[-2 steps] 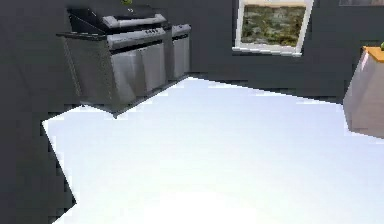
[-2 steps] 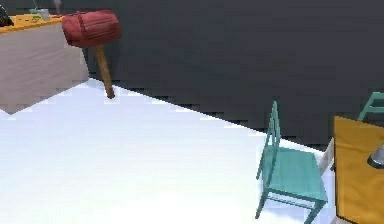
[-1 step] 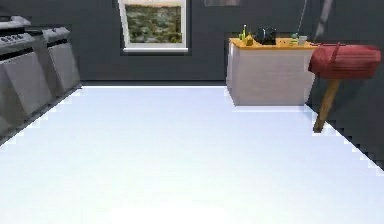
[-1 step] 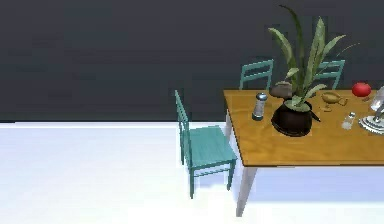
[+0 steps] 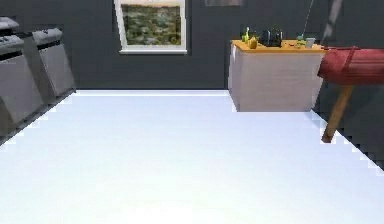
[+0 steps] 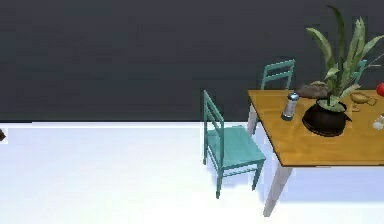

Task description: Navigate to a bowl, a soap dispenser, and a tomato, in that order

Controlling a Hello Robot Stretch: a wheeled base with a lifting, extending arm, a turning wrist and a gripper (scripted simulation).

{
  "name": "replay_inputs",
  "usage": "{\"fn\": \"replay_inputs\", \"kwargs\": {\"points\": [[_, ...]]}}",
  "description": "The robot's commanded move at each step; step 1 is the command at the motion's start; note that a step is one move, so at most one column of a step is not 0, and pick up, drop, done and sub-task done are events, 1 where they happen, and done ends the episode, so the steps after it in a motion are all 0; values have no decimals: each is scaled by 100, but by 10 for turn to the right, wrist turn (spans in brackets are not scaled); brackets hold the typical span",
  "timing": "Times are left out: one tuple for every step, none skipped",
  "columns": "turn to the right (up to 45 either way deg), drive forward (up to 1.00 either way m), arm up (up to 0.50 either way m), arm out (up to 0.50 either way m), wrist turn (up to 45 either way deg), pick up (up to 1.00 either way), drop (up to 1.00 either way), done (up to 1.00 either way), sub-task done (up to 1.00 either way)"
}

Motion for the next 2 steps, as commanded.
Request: {"fn": "replay_inputs", "kwargs": {"points": [[30,0,0,0,0,0,0,0,0],[0,100,0,0,0,0,0,0,0]]}}
